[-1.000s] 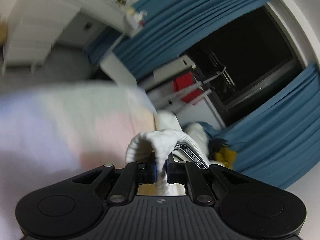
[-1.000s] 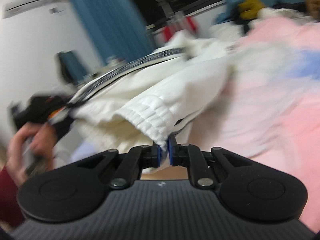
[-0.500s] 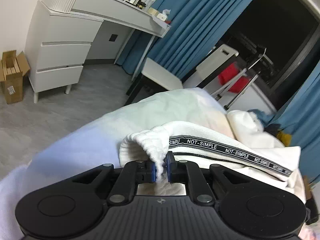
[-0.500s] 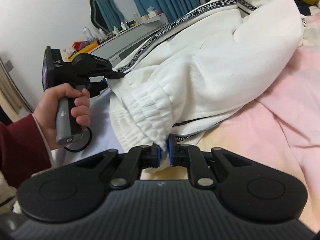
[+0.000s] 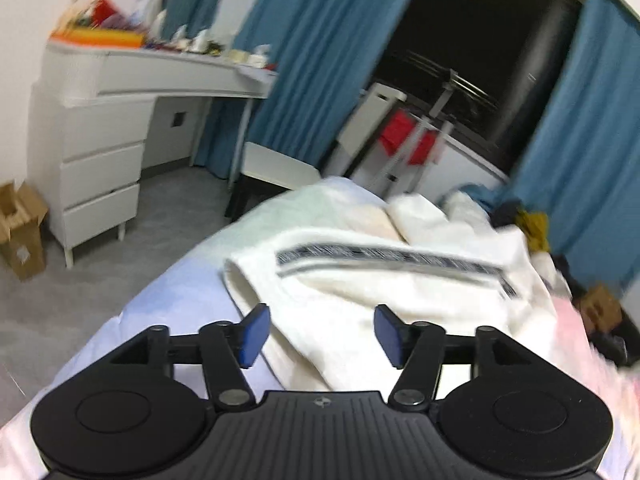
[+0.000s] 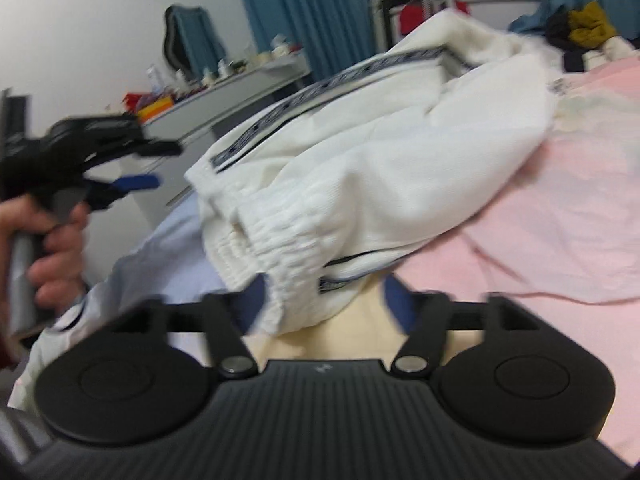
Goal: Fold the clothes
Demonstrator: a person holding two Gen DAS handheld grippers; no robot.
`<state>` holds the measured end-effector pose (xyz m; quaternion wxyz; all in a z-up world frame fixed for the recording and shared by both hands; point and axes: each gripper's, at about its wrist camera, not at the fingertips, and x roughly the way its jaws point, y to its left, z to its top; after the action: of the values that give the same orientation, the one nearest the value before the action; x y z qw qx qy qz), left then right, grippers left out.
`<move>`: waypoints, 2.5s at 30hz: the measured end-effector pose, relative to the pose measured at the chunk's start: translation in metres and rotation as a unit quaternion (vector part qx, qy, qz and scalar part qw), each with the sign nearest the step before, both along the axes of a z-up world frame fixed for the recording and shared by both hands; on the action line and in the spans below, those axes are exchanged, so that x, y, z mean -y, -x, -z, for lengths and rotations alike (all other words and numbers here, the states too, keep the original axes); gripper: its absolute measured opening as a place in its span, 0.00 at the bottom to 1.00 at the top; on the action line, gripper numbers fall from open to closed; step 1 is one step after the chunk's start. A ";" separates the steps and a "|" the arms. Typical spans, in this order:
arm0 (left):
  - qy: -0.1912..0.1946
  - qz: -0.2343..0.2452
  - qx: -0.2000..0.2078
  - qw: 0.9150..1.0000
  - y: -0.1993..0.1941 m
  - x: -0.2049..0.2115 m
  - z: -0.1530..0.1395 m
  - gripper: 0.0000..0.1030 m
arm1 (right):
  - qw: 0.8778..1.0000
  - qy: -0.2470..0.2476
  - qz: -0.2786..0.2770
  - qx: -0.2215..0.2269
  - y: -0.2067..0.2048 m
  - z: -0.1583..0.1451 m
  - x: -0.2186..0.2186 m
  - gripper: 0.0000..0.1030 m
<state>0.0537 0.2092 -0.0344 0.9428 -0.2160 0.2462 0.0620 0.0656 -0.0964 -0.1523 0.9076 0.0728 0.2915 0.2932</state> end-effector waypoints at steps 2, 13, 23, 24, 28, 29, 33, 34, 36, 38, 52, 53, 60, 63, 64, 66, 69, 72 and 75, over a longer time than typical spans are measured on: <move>-0.019 0.017 0.002 1.000 0.016 0.019 -0.012 0.64 | 1.000 -0.003 0.011 0.011 0.004 -0.009 0.013 0.80; -0.107 0.112 0.040 0.987 0.053 0.162 -0.065 0.81 | 0.991 -0.012 0.083 0.108 0.025 -0.073 0.114 0.80; -0.134 0.113 0.051 0.983 0.056 0.252 -0.041 0.93 | 0.973 -0.003 0.139 0.182 0.021 -0.075 0.190 0.80; -0.140 0.113 0.045 0.983 0.055 0.256 -0.038 0.93 | 0.974 -0.007 0.143 0.176 0.020 -0.071 0.195 0.80; -0.152 0.117 0.026 0.981 0.038 0.260 -0.026 0.93 | 0.974 -0.021 0.154 0.168 0.014 -0.071 0.208 0.79; -0.154 0.118 0.023 0.981 0.031 0.260 -0.024 0.93 | 0.973 -0.022 0.158 0.169 0.014 -0.072 0.210 0.79; -0.164 0.127 0.013 0.978 0.003 0.257 -0.016 0.93 | 0.970 -0.016 0.187 0.156 0.010 -0.069 0.218 0.80; -0.162 0.133 0.011 0.978 -0.010 0.257 -0.015 0.93 | 0.969 -0.014 0.195 0.152 0.009 -0.067 0.220 0.79; -0.168 0.142 0.007 0.975 -0.038 0.259 -0.012 0.89 | 0.967 -0.013 0.211 0.145 0.006 -0.062 0.226 0.79; -0.189 0.146 0.007 0.971 -0.072 0.266 -0.009 0.87 | 0.965 -0.015 0.224 0.137 0.002 -0.057 0.232 0.80; -0.335 0.166 0.046 0.926 -0.307 0.370 0.011 0.81 | 0.955 -0.035 0.285 0.071 -0.057 -0.007 0.262 0.79; -0.348 0.155 0.045 0.923 -0.324 0.375 0.014 0.81 | 0.956 -0.036 0.285 0.065 -0.062 -0.003 0.262 0.79; -0.437 0.104 -0.050 0.892 -0.422 0.397 0.054 0.47 | 0.956 -0.051 0.286 0.040 -0.080 0.015 0.269 0.79; -0.477 0.090 -0.073 0.871 -0.435 0.401 0.066 0.11 | 0.956 -0.049 0.287 0.036 -0.085 0.020 0.269 0.79; -0.479 0.088 -0.070 0.870 -0.431 0.401 0.066 0.10 | 0.956 -0.048 0.287 0.034 -0.087 0.022 0.268 0.79; -0.481 0.082 -0.046 0.872 -0.416 0.401 0.056 0.09 | 0.956 -0.050 0.288 0.031 -0.090 0.024 0.267 0.79; -0.475 0.082 -0.002 0.876 -0.376 0.399 0.034 0.08 | 0.955 -0.059 0.287 0.036 -0.090 0.024 0.269 0.79; -0.457 0.099 0.038 0.883 -0.315 0.393 0.005 0.08 | 0.954 -0.068 0.288 0.044 -0.086 0.020 0.270 0.79; -0.432 0.122 0.069 0.891 -0.252 0.381 -0.026 0.08 | 0.951 -0.075 0.293 0.058 -0.078 0.013 0.273 0.79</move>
<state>0.3056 -0.1716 -0.0086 0.9578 0.2405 0.1542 0.0316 0.1432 -0.3691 -0.1655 0.9609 0.2057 0.1811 0.0391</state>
